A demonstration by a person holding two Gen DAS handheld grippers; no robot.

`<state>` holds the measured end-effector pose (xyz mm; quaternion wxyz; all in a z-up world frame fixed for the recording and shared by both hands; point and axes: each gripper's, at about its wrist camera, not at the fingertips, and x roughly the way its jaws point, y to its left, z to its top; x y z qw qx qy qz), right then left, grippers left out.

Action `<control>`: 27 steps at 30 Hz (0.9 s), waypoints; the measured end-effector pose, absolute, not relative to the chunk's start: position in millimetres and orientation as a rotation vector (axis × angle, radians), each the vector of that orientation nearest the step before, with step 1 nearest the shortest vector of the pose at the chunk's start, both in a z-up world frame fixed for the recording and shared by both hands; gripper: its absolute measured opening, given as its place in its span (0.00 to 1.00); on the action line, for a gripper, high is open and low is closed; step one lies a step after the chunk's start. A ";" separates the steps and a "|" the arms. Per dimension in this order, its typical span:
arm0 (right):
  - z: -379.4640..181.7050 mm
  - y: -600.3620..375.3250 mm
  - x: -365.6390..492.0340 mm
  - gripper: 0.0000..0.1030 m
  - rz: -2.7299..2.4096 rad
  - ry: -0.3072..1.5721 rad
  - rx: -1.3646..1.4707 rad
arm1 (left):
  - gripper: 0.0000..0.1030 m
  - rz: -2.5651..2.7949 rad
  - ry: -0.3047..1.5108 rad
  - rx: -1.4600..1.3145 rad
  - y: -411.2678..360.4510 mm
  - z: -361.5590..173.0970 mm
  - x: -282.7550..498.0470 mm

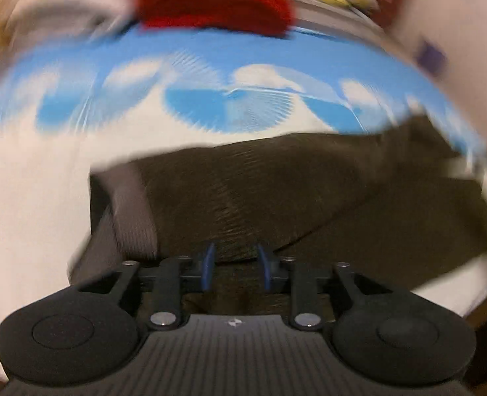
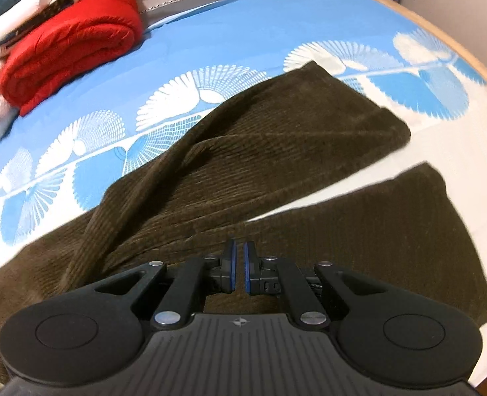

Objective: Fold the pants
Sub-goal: 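Grasp the grey waistband with the left tool while the right tool grasps the leg hems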

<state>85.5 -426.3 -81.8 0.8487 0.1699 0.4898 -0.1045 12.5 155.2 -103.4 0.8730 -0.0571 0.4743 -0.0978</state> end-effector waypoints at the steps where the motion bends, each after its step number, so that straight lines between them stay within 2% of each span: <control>1: -81.2 -426.9 83.9 0.05 -0.219 1.024 0.373 | 0.35 -0.186 1.036 -0.200 165.9 -110.0 16.6; 4: -77.2 -430.6 80.6 0.05 -0.228 0.977 0.411 | 0.45 -0.139 1.146 -0.404 191.0 -130.1 35.4; 6: -75.0 -433.7 81.1 0.05 -0.239 0.934 0.447 | 0.58 -0.101 1.173 -0.518 201.2 -143.7 45.7; 7: -74.5 -435.2 82.3 0.05 -0.243 0.917 0.466 | 0.61 -0.072 1.184 -0.548 203.7 -148.6 48.0; 15: -82.8 -423.2 124.7 0.05 -0.157 0.857 0.547 | 0.62 0.079 1.173 -0.687 220.4 -152.6 86.6; 16: -85.6 -418.6 133.1 0.05 -0.140 0.861 0.547 | 0.61 0.104 1.171 -0.680 219.9 -151.4 90.2; 17: -89.5 -413.8 142.2 0.06 -0.123 0.871 0.553 | 0.45 0.150 1.167 -0.651 220.9 -149.9 93.3; 18: -93.5 -409.9 150.8 0.08 -0.112 0.883 0.556 | 0.21 0.192 1.166 -0.610 220.0 -148.2 96.1; 20: -105.7 -402.4 173.1 0.18 -0.110 0.912 0.549 | 0.16 0.218 1.134 -0.558 221.9 -138.7 97.5; 21: -112.1 -399.8 182.7 0.20 -0.119 0.923 0.547 | 0.14 0.221 1.103 -0.539 221.0 -132.4 98.7; 24: -132.9 -398.1 208.4 0.21 -0.152 0.950 0.584 | 0.14 0.228 1.004 -0.464 214.5 -112.6 100.5; 27: -154.2 -403.3 226.6 0.21 -0.192 0.962 0.662 | 0.14 0.225 0.987 -0.450 213.1 -106.4 101.0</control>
